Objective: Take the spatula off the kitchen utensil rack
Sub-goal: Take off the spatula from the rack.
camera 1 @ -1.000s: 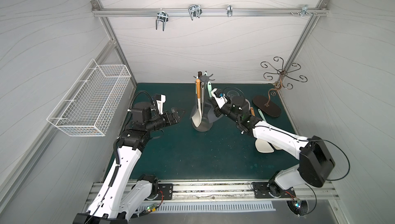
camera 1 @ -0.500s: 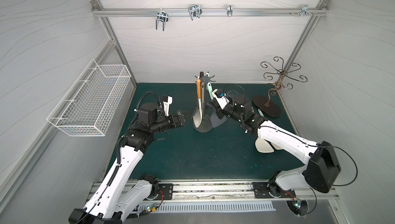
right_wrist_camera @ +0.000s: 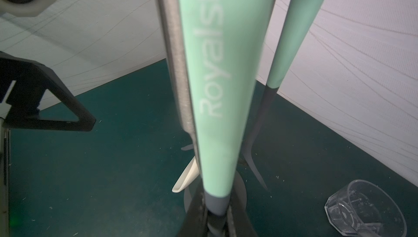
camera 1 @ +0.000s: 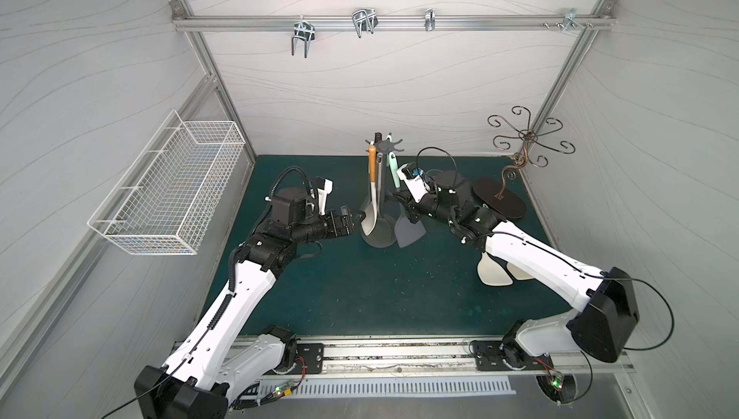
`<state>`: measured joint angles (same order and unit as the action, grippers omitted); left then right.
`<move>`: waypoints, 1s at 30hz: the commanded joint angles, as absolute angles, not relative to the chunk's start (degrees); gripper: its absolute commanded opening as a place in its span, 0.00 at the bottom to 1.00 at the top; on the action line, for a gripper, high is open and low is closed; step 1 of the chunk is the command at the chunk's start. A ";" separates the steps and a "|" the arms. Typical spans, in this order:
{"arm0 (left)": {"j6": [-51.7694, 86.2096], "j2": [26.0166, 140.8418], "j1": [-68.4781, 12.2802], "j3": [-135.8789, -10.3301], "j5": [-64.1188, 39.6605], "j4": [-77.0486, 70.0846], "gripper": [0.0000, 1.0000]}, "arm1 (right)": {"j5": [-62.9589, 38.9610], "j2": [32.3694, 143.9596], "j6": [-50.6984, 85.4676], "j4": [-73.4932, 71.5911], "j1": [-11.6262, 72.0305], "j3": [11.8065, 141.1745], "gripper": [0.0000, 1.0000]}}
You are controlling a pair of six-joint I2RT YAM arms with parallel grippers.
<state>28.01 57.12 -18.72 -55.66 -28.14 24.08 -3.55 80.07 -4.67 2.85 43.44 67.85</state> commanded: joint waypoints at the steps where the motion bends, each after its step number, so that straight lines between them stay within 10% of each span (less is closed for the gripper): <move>1: 26.63 57.39 -20.11 -58.62 -26.16 21.57 1.00 | -6.08 76.70 -1.55 3.88 42.83 71.05 0.00; 30: 23.39 59.72 -23.69 -64.34 -25.21 26.11 1.00 | -15.20 73.44 3.61 28.74 39.72 83.22 0.00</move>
<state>25.32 59.29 -23.35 -61.82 -26.06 25.15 -15.27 76.05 3.42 29.98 39.99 79.48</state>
